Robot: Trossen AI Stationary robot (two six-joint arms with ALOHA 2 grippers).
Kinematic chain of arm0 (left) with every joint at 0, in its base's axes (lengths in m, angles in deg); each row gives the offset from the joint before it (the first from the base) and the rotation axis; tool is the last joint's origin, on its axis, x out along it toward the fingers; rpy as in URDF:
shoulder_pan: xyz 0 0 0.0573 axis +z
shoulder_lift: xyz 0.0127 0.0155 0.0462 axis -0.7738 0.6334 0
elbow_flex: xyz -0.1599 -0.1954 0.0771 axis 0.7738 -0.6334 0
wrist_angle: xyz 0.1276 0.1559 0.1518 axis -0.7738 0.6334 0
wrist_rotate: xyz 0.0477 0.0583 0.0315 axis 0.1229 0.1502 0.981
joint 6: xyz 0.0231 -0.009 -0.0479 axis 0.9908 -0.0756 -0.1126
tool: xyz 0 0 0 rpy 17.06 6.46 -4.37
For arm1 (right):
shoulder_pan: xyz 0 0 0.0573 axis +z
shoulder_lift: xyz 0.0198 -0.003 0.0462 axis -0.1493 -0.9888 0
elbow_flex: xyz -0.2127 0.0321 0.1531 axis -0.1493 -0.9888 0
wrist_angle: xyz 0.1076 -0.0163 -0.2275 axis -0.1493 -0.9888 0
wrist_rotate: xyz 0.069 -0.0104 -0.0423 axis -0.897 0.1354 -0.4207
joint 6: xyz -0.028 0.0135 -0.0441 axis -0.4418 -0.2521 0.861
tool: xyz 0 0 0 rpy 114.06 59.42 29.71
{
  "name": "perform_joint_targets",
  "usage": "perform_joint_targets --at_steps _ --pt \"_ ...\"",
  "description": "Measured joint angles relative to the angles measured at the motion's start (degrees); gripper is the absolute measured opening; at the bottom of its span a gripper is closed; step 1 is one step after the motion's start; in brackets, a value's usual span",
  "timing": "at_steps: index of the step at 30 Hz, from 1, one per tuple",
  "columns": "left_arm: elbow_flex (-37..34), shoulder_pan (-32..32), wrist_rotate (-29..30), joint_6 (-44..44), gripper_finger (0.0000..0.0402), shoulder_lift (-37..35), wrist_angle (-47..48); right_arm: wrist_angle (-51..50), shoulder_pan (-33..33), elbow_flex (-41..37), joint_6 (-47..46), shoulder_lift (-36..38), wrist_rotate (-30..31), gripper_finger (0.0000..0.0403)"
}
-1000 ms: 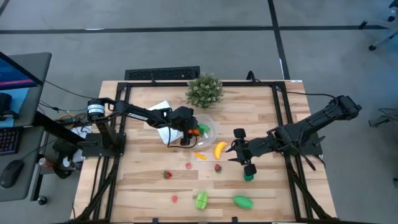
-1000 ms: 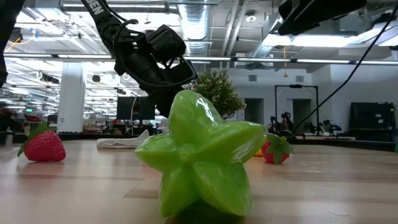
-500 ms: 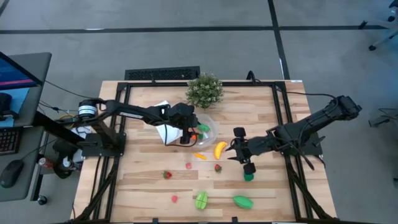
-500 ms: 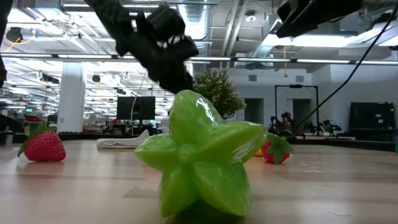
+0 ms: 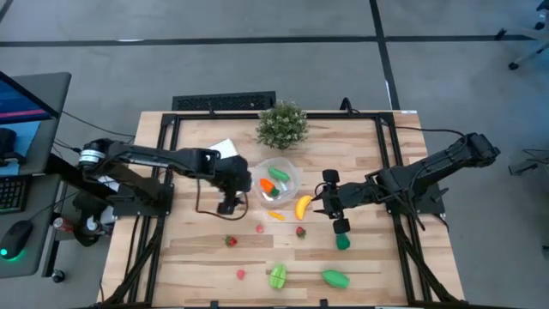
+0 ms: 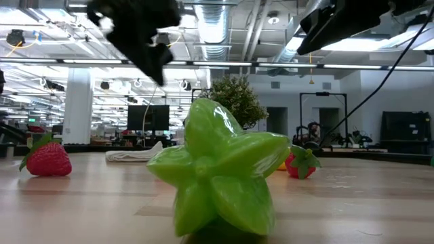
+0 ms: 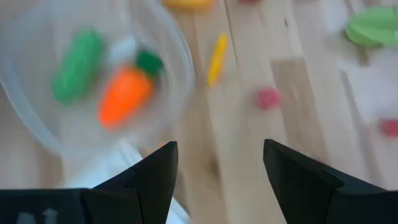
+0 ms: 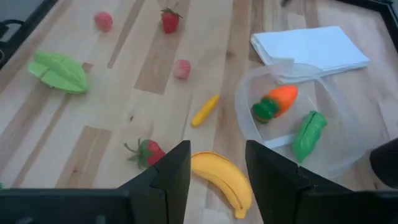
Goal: Pick and placing Produce into tupperware
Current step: Put the yellow banana into the transparent bin
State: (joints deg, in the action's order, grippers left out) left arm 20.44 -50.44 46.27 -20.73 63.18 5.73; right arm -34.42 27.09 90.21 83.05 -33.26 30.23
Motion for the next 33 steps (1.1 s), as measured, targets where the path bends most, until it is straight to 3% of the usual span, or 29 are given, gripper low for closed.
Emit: perform_joint_targets --at_steps 5,14,19,23,33 --pt "-0.3 -5.3 2.3 -10.8 0.0229 -3.2 8.4 -1.9 -2.5 0.0 0.3 0.0 0.0 0.0146" --pt "-7.7 -17.9 12.7 -23.1 0.0229 -8.6 8.2 -4.8 -7.1 0.0 2.3 -0.3 -1.5 0.0146" --pt "-15.0 -24.0 21.1 -29.8 0.0229 -11.5 3.7 -4.5 -8.2 0.1 9.0 -5.9 -3.3 0.0146" --pt "-19.5 -27.0 23.7 -36.6 0.0229 -13.4 1.7 -4.6 -8.2 -0.1 18.3 -13.3 -7.1 0.0146" --pt "-22.6 -32.3 30.6 -44.2 0.0229 -15.7 0.4 -2.6 -10.3 0.1 19.3 -21.5 -7.1 0.0146"
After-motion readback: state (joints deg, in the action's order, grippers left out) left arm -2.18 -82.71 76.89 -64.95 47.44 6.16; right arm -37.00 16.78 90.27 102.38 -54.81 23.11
